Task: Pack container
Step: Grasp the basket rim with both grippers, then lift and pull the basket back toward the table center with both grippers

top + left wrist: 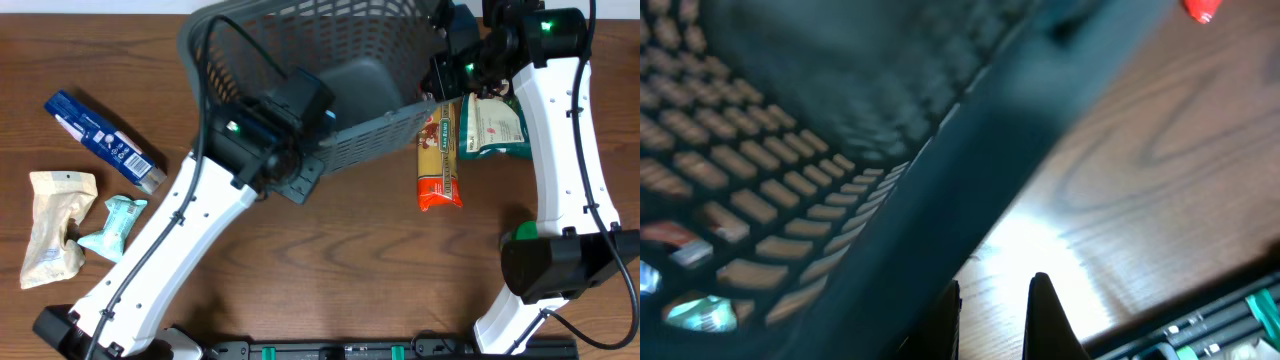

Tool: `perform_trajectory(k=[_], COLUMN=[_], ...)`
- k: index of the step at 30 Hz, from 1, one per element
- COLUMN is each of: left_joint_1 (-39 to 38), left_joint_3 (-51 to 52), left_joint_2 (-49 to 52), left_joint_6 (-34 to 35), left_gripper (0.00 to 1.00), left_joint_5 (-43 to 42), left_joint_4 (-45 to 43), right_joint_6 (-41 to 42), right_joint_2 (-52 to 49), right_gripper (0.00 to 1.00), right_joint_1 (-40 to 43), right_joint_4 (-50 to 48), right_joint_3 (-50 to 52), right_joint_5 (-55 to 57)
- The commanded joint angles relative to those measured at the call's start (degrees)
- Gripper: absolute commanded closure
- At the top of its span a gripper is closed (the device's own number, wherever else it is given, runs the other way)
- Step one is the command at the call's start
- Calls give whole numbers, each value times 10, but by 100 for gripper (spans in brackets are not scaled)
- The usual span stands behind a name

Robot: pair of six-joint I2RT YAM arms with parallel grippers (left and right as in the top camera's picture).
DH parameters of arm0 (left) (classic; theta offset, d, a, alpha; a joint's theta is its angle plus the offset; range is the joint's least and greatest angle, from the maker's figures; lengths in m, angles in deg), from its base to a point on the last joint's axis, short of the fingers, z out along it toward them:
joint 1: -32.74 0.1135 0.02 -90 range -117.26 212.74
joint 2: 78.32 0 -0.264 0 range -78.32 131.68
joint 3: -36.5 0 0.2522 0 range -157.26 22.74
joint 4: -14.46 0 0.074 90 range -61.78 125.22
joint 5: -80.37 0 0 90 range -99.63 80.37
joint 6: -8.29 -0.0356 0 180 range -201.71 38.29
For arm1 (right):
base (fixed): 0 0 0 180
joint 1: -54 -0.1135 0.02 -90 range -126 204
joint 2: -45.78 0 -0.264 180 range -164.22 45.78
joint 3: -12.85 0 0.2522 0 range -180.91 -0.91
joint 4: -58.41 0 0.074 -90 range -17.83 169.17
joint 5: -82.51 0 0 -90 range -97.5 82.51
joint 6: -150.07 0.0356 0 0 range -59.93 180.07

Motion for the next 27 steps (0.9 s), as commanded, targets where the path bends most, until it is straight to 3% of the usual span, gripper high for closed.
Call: perform_trajectory(k=[1,10,23,24,27], left_joint_1=[33,109,115,115,115], left_joint_3=[2,2,2,2,2], left_joint_2=[3,3,-9,-15,-40], left_joint_6=[-19,-23,-22,-22,-16], left_gripper=[94,94,94,93,84], left_joint_5=[9,9,9,9,29], left_joint_4=[-7,-19,5,9,16], right_joint_6=[7,9,9,9,14], right_joint_2=[-4,-4,-4,-4,-4], right_gripper=[99,99,99,96,66], right_joint_1=[-1,-1,-1,-1,-1], right_joint_4=[26,61,24,11,-24], right_joint_3=[-2,-2,-3,-7,-29], right_joint_5=[11,11,12,12,12])
